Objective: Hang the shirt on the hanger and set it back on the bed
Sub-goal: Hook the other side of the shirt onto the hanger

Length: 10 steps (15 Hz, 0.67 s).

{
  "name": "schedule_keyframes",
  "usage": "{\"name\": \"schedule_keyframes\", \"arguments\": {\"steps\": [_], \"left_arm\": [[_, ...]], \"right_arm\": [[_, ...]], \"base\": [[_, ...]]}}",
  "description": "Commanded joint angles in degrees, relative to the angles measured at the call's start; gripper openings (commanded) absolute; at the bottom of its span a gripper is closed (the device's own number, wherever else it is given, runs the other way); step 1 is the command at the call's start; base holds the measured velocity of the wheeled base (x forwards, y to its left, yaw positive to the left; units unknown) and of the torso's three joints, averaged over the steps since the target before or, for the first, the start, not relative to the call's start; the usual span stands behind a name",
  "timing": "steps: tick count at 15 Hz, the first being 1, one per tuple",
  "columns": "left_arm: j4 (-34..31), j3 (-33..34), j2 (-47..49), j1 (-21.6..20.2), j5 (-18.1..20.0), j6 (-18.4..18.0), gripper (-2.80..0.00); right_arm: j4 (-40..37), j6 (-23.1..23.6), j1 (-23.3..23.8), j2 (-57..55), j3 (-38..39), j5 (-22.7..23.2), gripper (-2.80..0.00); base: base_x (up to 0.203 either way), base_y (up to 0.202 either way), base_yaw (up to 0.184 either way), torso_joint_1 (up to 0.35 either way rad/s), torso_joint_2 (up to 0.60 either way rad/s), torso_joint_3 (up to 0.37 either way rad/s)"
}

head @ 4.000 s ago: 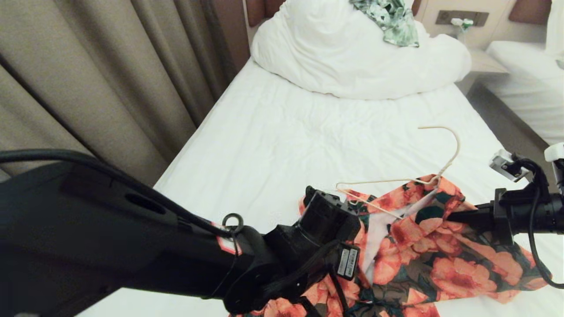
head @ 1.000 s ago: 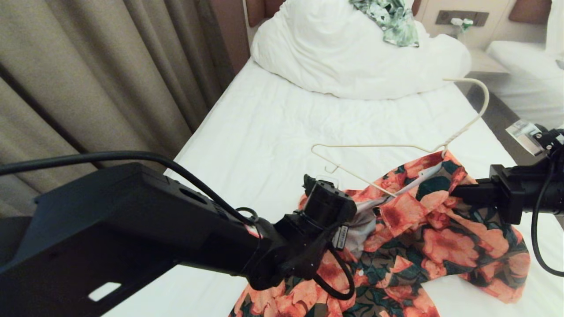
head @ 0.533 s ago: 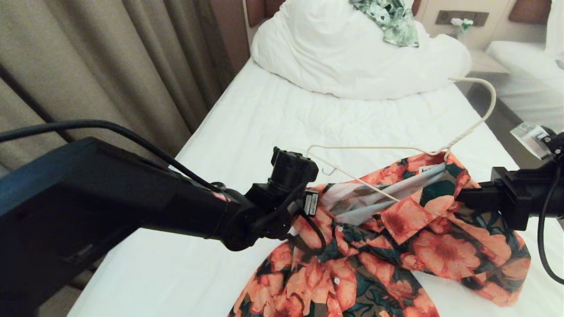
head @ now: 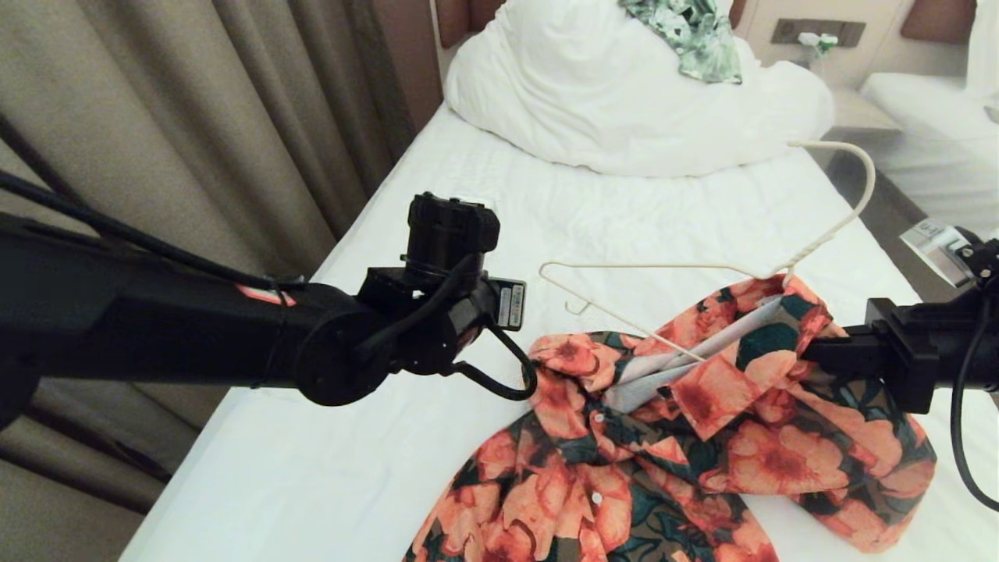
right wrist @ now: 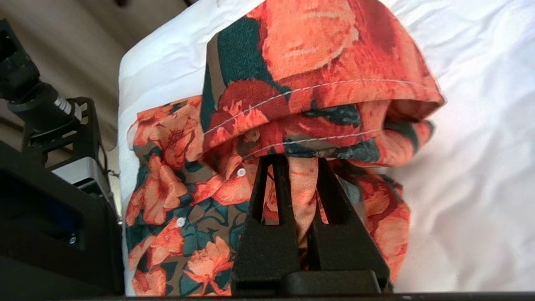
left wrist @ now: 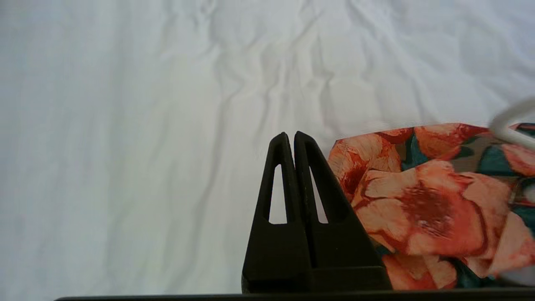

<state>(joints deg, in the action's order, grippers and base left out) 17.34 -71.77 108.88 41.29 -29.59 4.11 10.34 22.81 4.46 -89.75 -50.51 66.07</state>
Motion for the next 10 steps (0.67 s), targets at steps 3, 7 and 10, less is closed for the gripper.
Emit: {"name": "schedule_keyframes", "arguments": {"steps": [3, 7, 10], "left_arm": [[-0.09, 4.37, -3.45, 0.50, 0.07, 0.56, -2.80], [3.45, 6.10, 2.99, 2.64, 0.12, 4.77, -2.80], [6.67, 5.88, 6.14, 8.87, -0.19, 5.39, -2.80]], "right_arm": [[0.12, 0.13, -0.01, -0.99, -0.89, 0.37, -2.80], [0.18, 0.20, 0.79, -3.41, -0.99, 0.12, -2.80], [2.68, -0.15, 3.50, -5.41, -1.18, 0.19, -2.80]], "base": [[0.000, 0.000, 0.000, 0.000, 0.00, 0.000], [0.000, 0.000, 0.000, 0.000, 0.00, 0.000], [0.000, 0.000, 0.000, 0.000, 0.00, 0.000]]}}
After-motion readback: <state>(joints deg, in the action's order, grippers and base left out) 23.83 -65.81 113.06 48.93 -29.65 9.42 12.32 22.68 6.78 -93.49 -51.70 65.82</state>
